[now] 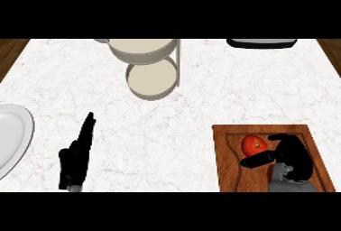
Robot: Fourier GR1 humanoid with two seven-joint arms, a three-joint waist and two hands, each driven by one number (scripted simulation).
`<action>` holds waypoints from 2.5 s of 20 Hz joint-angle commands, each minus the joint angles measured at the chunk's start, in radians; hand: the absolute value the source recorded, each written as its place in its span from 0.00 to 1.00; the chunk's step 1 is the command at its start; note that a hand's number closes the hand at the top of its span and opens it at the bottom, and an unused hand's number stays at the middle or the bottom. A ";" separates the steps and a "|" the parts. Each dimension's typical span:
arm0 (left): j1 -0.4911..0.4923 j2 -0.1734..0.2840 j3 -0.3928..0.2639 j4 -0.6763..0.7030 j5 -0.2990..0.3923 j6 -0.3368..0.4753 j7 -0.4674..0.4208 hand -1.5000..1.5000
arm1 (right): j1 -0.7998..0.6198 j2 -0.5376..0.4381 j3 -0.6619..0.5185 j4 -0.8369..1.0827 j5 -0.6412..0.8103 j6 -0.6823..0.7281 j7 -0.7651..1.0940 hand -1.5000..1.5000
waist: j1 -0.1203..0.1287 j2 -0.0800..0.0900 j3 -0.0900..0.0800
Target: Pick the tomato from the cutting board and place it in the tiered basket
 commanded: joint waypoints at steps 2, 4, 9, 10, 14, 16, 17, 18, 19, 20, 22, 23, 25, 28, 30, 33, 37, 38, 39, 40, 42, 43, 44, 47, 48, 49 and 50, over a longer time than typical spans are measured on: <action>0.049 0.015 0.012 0.023 0.026 -0.037 0.023 0.50 | -0.095 0.010 0.020 0.069 0.005 -0.014 0.227 1.00 | 0.009 0.014 0.004; 0.017 0.007 0.022 0.058 0.021 -0.037 0.011 0.50 | -0.045 0.010 0.049 0.115 0.024 -0.044 0.170 1.00 | 0.003 0.015 0.004; 0.025 0.015 0.021 0.032 0.022 -0.055 0.025 0.50 | -0.050 0.010 0.267 0.117 0.110 -0.004 0.108 1.00 | 0.012 0.014 0.004; 0.001 0.008 -0.006 -0.003 -0.009 -0.027 0.076 0.50 | -0.094 0.010 0.324 0.098 0.105 0.071 0.077 1.00 | 0.020 0.013 0.004; 0.011 -0.028 -0.024 0.042 -0.026 -0.014 0.023 0.50 | -0.180 0.010 0.555 0.156 0.091 0.063 0.001 1.00 | 0.047 0.017 0.003; -0.031 -0.029 -0.010 0.066 -0.024 -0.018 0.053 0.50 | -0.263 0.010 0.626 0.172 0.067 0.020 0.103 1.00 | 0.025 0.015 0.004; -0.033 0.018 0.049 0.065 0.023 -0.068 0.039 0.50 | -0.269 0.010 0.671 0.136 0.045 -0.029 0.161 1.00 | 0.019 0.013 0.004; -0.019 -0.033 -0.003 0.064 -0.028 -0.009 0.047 0.50 | -0.323 0.010 0.668 0.124 0.003 -0.018 0.209 1.00 | 0.020 0.013 0.004; 0.029 -0.034 -0.003 0.083 -0.032 -0.012 -0.014 0.50 | -0.340 0.010 0.648 0.076 0.008 -0.005 0.215 1.00 | 0.017 0.012 0.003; 0.004 -0.022 -0.008 0.017 -0.018 -0.022 0.078 0.50 | -0.329 0.010 0.681 0.095 0.036 -0.054 0.230 1.00 | 0.018 0.010 0.004; 0.011 -0.022 -0.002 0.052 -0.019 -0.029 0.040 0.50 | -0.345 0.010 0.647 -0.028 0.040 -0.096 0.226 1.00 | 0.007 0.007 0.003; 0.036 -0.024 0.005 0.059 -0.005 -0.036 0.023 0.50 | -0.368 0.010 0.593 -0.040 0.060 -0.127 0.210 1.00 | 0.007 0.006 0.003; 0.016 0.006 0.027 0.038 -0.001 -0.041 0.059 0.50 | -0.365 0.010 0.620 -0.099 0.120 -0.152 0.232 1.00 | -0.004 0.000 0.003; 0.037 -0.031 0.009 0.040 -0.028 0.002 0.032 0.50 | -0.408 0.010 0.588 -0.217 0.188 -0.150 0.232 1.00 | -0.017 -0.004 0.002; 0.028 0.001 0.025 0.030 -0.007 -0.033 0.056 0.50 | -0.476 0.010 0.579 -0.278 0.246 -0.084 0.232 1.00 | -0.021 -0.010 0.001; 0.016 0.028 0.063 0.050 0.008 -0.052 0.039 0.50 | -0.591 0.010 0.560 -0.302 0.303 0.045 0.232 1.00 | -0.016 -0.006 -0.001; 0.048 0.007 0.033 0.037 0.000 -0.053 0.027 0.50 | -0.683 0.010 0.530 -0.291 0.314 0.136 0.232 1.00 | -0.003 -0.006 -0.001; 0.041 -0.030 0.018 0.050 -0.016 -0.021 0.022 0.50 | -0.707 0.010 0.515 -0.285 0.309 0.156 0.232 1.00 | -0.007 -0.005 -0.001; 0.027 -0.004 0.033 0.045 -0.011 -0.036 0.037 0.50 | -0.751 0.010 0.485 -0.261 0.297 0.172 0.232 1.00 | -0.001 -0.002 -0.001; 0.022 0.000 0.031 0.036 -0.011 -0.039 0.054 0.50 | -0.762 0.010 0.482 -0.243 0.296 0.151 0.232 1.00 | 0.004 -0.003 -0.001; 0.007 -0.023 0.013 0.034 -0.022 -0.029 0.054 0.50 | -0.814 0.010 0.444 -0.214 0.279 0.162 0.232 1.00 | 0.007 -0.001 -0.001; 0.005 -0.025 0.005 0.028 -0.031 -0.021 0.073 0.50 | -0.854 0.010 0.425 -0.190 0.277 0.167 0.232 1.00 | 0.012 -0.002 -0.001; 0.016 -0.027 0.002 0.046 -0.037 -0.022 0.051 0.50 | -0.868 0.010 0.386 -0.185 0.261 0.190 0.232 1.00 | 0.005 0.001 0.000; 0.001 -0.007 0.029 0.060 -0.013 -0.052 0.045 0.50 | -0.973 0.010 0.336 -0.085 0.250 0.157 0.232 1.00 | 0.029 0.005 -0.002; 0.014 -0.018 0.004 0.042 -0.030 -0.045 0.038 0.50 | -0.981 0.010 0.312 -0.036 0.249 0.135 0.232 1.00 | 0.032 0.008 0.000; 0.002 -0.014 0.037 0.059 -0.008 -0.049 0.028 0.50 | -1.023 0.010 0.265 -0.050 0.227 0.183 0.231 1.00 | 0.020 0.006 0.000; 0.011 -0.043 -0.003 0.027 -0.036 -0.019 0.060 0.50 | -1.022 0.010 0.269 -0.003 0.237 0.158 0.232 1.00 | 0.027 0.007 0.001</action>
